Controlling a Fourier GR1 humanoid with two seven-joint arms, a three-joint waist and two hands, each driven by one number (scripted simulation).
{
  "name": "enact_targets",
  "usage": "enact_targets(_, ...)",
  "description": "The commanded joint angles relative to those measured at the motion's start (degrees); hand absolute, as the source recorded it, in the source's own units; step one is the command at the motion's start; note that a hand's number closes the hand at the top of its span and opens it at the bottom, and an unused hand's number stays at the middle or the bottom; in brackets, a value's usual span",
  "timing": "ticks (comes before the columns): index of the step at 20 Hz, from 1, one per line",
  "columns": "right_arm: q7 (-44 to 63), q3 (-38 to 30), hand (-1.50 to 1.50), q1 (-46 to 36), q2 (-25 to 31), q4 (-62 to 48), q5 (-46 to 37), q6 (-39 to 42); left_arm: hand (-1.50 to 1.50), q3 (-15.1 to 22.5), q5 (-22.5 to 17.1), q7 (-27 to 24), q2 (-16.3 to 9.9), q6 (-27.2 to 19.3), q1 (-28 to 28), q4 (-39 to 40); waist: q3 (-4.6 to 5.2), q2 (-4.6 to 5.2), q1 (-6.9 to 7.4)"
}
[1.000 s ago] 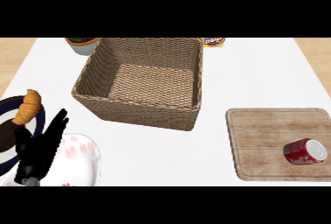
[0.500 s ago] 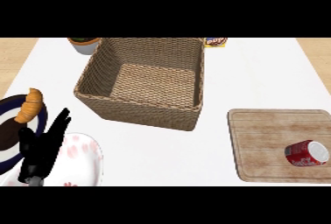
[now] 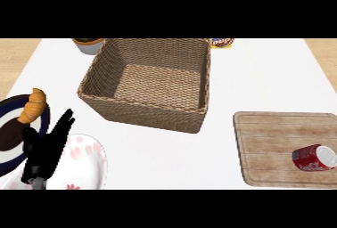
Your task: Pick the can from the cutting board and place it in the basket
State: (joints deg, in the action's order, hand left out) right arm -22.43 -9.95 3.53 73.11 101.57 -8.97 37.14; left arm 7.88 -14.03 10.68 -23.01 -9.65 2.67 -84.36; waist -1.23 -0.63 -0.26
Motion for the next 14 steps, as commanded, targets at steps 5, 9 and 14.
enact_targets(5, -2.78, 6.82, -1.50, 2.85, -4.66, -1.54, -11.84, -5.79, 0.00, 2.09, -0.61, 4.24, 0.85, 1.73, 3.66, 2.72, 1.11, 0.93, 1.00)
enact_targets(9, -2.75, 8.64, -1.50, 2.59, -7.74, -2.41, -13.77, -7.75, 0.00, 1.99, -0.98, 1.63, 2.33, 2.25, 4.31, 4.71, 1.20, 0.92, 0.98)
enact_targets(14, -6.30, 11.22, -1.50, 4.30, -10.86, -5.50, -18.85, -12.01, 0.00, 2.00, -1.06, 3.91, 1.93, 2.33, 3.55, 3.29, 1.13, 0.80, 0.57)
